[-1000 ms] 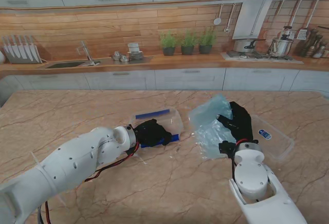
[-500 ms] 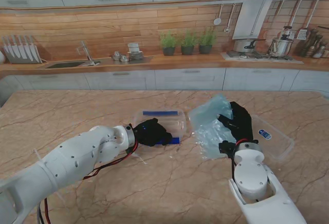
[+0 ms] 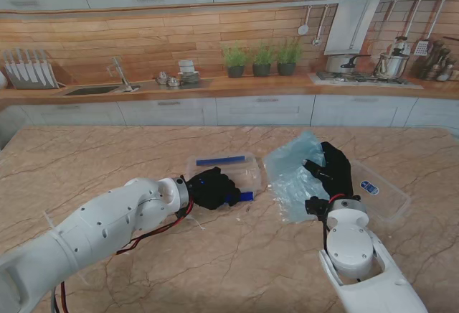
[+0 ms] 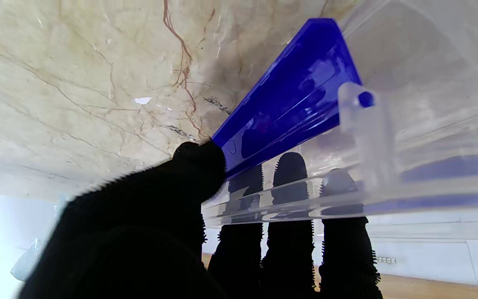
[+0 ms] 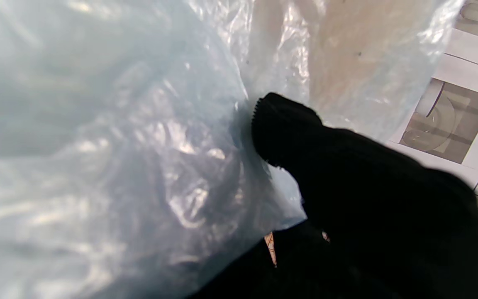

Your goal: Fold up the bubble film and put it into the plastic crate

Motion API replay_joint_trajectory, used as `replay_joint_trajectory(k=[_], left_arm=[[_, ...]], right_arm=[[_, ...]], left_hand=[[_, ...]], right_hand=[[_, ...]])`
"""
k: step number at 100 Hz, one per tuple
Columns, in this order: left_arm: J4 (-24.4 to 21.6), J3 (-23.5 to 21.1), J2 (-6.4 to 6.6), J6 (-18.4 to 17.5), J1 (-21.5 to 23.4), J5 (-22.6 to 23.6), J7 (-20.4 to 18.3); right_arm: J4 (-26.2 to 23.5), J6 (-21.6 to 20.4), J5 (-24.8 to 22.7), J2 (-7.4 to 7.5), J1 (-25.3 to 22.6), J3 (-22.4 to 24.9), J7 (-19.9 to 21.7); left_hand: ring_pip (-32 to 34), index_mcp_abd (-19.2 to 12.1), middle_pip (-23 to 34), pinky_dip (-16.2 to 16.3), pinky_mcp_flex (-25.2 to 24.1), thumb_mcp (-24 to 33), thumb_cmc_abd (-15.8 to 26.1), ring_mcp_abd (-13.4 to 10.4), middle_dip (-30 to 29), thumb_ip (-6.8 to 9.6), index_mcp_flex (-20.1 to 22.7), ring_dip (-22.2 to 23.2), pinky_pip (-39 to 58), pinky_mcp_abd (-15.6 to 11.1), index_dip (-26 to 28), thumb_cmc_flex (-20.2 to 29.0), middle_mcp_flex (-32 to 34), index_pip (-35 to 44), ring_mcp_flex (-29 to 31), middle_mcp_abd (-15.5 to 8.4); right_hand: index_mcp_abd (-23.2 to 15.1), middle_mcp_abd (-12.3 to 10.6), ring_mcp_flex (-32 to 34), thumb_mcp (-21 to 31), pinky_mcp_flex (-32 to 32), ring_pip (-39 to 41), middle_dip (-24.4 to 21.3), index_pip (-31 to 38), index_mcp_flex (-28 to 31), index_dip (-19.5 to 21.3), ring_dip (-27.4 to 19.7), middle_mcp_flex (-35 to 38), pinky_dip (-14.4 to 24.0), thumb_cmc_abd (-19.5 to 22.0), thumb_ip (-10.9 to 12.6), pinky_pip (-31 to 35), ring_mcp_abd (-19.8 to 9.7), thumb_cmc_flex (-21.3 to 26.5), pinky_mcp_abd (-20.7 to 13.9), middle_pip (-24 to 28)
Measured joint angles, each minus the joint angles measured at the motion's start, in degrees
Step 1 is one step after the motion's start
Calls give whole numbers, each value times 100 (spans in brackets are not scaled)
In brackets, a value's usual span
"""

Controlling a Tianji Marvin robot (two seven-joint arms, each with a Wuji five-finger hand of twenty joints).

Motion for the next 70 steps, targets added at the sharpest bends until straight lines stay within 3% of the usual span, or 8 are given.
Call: replay_joint_trajectory(k=[13, 34, 49, 55, 56, 58, 60, 70], left_arm=[[-24, -62, 26, 0, 79, 214, 184], [-191, -263, 110, 40, 224, 421, 260], [-314, -423, 165, 73, 346, 672, 451], [-364, -525, 178, 73, 418, 715, 528], [-376, -548, 180, 73, 433, 720, 534], [-404, -602, 184, 73, 468, 728, 540], [-445, -676, 189, 69, 515, 736, 538], [-810, -1241, 212, 19, 900, 742, 505]], right_arm=[[0, 10, 2, 0, 0, -2, 4], [16, 15, 2, 2, 16, -12, 32], [30, 15, 4, 7, 29, -23, 68], [41, 15, 4, 12, 41, -40, 80], [44, 15, 4, 13, 43, -44, 83], [49, 15, 3, 15, 49, -53, 91], [53, 15, 1, 17, 54, -61, 102], [56, 7, -9, 35, 71, -96, 183]], left_hand=[[-239, -17, -85, -67, -193, -83, -90, -39, -381, 1, -69, -226, -182, 0, -213, -366, -377, -348, -277, -61], [-580, -78, -290, -144, -392, -155, -87, -63, -532, 1, -136, -383, -468, 0, -281, -524, -779, -711, -530, -68], [-742, -280, -422, -202, -571, -365, 60, -105, -659, 44, -313, -452, -628, 0, -279, -733, -1146, -1077, -844, -69], [-805, -286, -492, -211, -645, -439, 227, -117, -709, 182, -398, -509, -711, 0, -279, -895, -1282, -1292, -909, -69], [-783, -288, -532, -214, -655, -479, 276, -118, -731, 272, -437, -513, -718, 0, -280, -941, -1296, -1342, -916, -70], [-776, -290, -535, -242, -666, -532, 342, -118, -753, 273, -440, -514, -745, 0, -280, -1021, -1350, -1435, -971, -69], [-789, -290, -541, -261, -678, -575, 453, -118, -773, 388, -440, -523, -794, 0, -280, -1064, -1373, -1529, -984, -70], [-868, -300, -590, -274, -736, -654, 569, -120, -787, 506, -651, -585, -864, -1, -287, -1210, -1455, -1797, -1068, -70]], right_hand=[[0, 0, 0, 0, 0, 7, 0, 3, 0, -1, 1, 0, 35, 0, 0, 1, 0, 0, 0, 0], [0, 0, 0, 0, 0, 9, 0, 5, 0, -3, 4, -1, 40, 0, 0, 1, 0, 0, 0, 0], [0, 0, 0, 0, 0, 10, 0, 6, 0, -5, 5, -1, 41, 0, 0, 1, 0, 0, 0, 0], [0, 0, 0, 0, 0, 10, 0, 6, 0, -7, 5, -1, 42, 0, 0, 1, 0, 0, 0, 0], [0, 0, 0, 0, 0, 10, 0, 6, 0, -7, 5, -1, 42, 0, 0, 1, 0, 0, 0, 0], [0, 0, 0, 0, 0, 10, 0, 7, 0, -8, 5, -1, 42, 0, 0, 1, 0, 0, 0, 0], [0, 0, 0, 0, 0, 10, 0, 7, 0, -10, 5, 0, 42, 0, 0, 1, 0, 0, 0, 0], [0, 0, 0, 0, 0, 10, 0, 7, 0, -19, 6, -1, 42, 0, 0, 1, 0, 0, 0, 0]])
